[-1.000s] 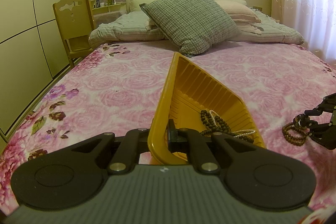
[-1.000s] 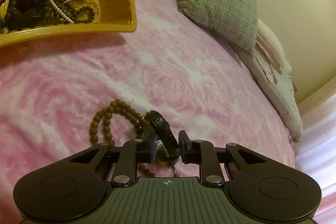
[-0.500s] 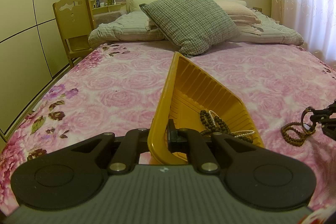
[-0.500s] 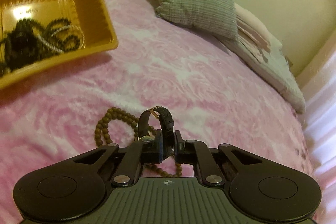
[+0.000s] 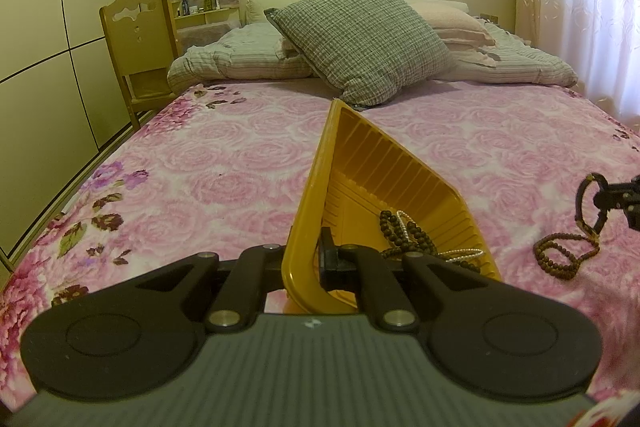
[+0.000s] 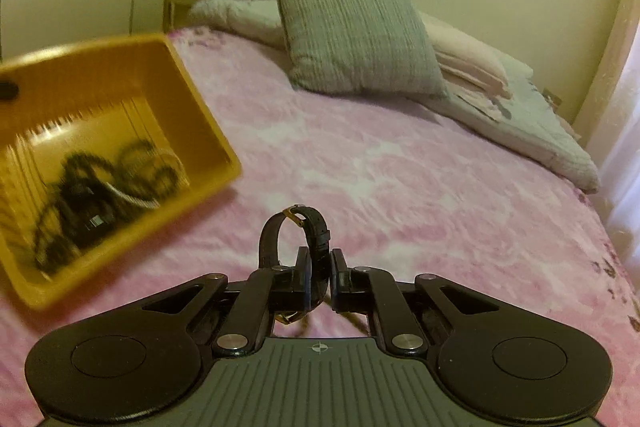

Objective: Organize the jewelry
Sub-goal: 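Carry the watch over the orange tray and open the right gripper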

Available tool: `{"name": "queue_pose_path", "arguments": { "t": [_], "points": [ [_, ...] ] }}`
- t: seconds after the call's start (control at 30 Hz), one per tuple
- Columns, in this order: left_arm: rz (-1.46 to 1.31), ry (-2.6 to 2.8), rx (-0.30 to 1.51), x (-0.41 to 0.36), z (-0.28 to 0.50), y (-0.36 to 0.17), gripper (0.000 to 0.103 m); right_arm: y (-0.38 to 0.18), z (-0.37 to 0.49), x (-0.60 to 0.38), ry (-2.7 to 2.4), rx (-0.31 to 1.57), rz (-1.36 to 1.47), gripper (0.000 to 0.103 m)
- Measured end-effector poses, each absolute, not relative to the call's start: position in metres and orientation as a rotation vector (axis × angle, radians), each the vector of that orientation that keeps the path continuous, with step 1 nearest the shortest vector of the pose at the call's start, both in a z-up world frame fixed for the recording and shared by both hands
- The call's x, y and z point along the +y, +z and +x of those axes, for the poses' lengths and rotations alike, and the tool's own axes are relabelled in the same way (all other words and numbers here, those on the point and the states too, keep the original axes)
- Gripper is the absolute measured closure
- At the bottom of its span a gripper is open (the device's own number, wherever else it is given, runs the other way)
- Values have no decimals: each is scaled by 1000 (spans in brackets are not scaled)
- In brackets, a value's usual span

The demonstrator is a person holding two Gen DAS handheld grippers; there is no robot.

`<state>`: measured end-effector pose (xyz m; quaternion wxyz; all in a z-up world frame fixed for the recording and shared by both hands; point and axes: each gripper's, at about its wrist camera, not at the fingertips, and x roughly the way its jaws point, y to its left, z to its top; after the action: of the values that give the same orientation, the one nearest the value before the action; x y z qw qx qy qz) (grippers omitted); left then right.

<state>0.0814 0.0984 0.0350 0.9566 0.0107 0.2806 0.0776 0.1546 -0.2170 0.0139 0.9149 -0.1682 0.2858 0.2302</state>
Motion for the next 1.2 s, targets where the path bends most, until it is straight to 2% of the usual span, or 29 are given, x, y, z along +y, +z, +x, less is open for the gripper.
{"name": "queue_pose_path", "arguments": {
  "t": [0.37, 0.87, 0.97, 1.03, 1.07, 1.2],
  "points": [
    [20, 157, 569, 99, 81, 35, 97, 39, 159, -153, 654, 556, -218, 95],
    [14, 159, 569, 95, 82, 35, 97, 33, 171, -83, 820, 618, -101, 93],
    [13, 159, 569, 95, 82, 35, 97, 32, 171, -82, 836, 616, -88, 85],
    [13, 162, 572, 95, 83, 34, 97, 34, 168, -85, 819, 591, -79, 68],
    [13, 160, 571, 95, 83, 34, 97, 35, 168, -88, 814, 585, -70, 65],
    [12, 160, 567, 95, 82, 34, 97, 39, 169, -109, 758, 561, -50, 64]
  ]
}}
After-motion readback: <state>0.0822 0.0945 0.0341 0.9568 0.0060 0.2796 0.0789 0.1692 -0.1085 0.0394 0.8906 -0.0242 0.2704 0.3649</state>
